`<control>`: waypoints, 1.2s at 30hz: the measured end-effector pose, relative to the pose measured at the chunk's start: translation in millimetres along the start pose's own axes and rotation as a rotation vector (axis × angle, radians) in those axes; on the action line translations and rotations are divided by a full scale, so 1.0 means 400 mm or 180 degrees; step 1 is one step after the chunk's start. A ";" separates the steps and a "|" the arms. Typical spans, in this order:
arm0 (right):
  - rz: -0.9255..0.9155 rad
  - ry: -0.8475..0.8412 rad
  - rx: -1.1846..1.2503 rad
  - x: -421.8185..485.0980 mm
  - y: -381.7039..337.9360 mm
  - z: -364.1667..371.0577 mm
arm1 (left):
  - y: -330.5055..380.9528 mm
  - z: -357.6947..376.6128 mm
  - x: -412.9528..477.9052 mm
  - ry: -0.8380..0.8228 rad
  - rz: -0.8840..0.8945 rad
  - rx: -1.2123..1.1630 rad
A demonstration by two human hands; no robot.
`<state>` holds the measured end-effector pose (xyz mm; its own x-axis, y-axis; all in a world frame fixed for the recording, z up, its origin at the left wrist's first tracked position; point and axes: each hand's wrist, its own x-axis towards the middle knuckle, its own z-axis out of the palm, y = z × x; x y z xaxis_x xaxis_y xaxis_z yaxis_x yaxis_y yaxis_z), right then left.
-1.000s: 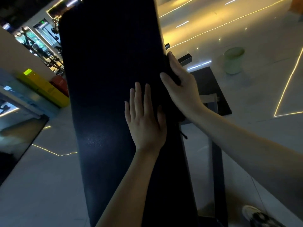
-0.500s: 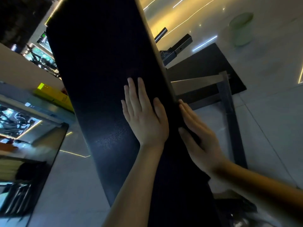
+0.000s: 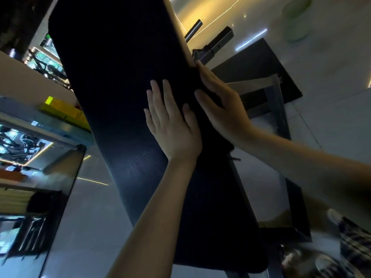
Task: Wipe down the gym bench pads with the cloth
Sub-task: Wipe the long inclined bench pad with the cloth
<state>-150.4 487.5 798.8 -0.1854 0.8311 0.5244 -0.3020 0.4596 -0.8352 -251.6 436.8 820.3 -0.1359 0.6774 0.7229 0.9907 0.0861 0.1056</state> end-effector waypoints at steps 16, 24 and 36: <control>0.0035 0.0123 -0.0103 -0.073 -0.001 -0.002 | 0.002 0.003 0.002 -0.0027 -0.0005 0.0066; 0.0277 -0.0050 0.0255 0.167 0.019 0.003 | 0.009 -0.002 -0.001 -0.0074 -0.0002 0.0009; 0.0356 0.0125 -0.0275 -0.346 0.009 -0.012 | 0.003 0.008 0.000 -0.0008 0.0011 0.0034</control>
<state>-121.2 375.7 722.5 -0.1760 0.8895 0.4217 -0.1997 0.3872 -0.9001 -250.6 439.2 818.4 -0.1324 0.6796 0.7215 0.9912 0.0914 0.0958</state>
